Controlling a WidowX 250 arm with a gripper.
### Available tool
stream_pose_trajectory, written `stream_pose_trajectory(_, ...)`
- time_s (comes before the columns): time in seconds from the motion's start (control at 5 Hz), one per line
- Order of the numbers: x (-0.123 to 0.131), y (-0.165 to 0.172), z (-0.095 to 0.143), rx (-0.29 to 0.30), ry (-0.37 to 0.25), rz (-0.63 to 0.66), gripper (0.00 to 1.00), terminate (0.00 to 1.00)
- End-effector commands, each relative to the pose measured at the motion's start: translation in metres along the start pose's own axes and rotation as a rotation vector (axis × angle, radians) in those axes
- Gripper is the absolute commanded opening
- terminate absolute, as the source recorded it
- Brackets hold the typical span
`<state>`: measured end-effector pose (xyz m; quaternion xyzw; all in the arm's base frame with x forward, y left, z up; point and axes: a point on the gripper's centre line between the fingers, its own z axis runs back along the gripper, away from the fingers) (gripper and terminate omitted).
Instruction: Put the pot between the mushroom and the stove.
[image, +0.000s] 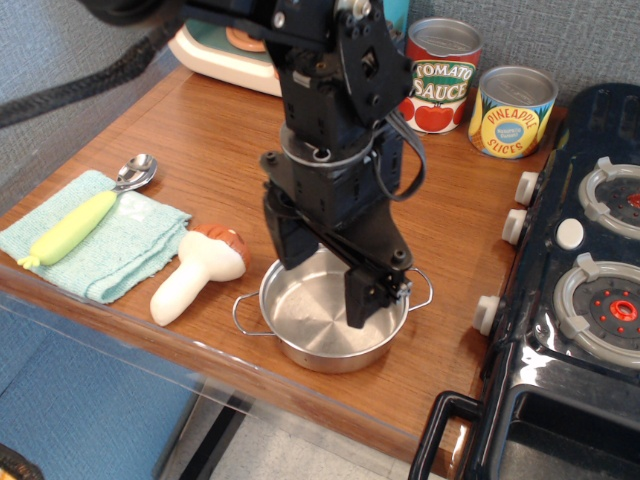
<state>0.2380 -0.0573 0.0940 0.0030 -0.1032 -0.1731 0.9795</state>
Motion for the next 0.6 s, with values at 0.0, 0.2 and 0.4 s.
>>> stream_pose_trajectory(0.0, -0.0101, 0.0096, 0.0035, 0.068, -0.12, 0.135, 1.0, 0.0)
stream_pose_trajectory(0.2, -0.0101, 0.0096, 0.0035, 0.068, -0.12, 0.135, 1.0, 0.0)
stream_pose_trajectory(0.4, -0.0101, 0.0096, 0.0035, 0.068, -0.12, 0.135, 1.0, 1.0)
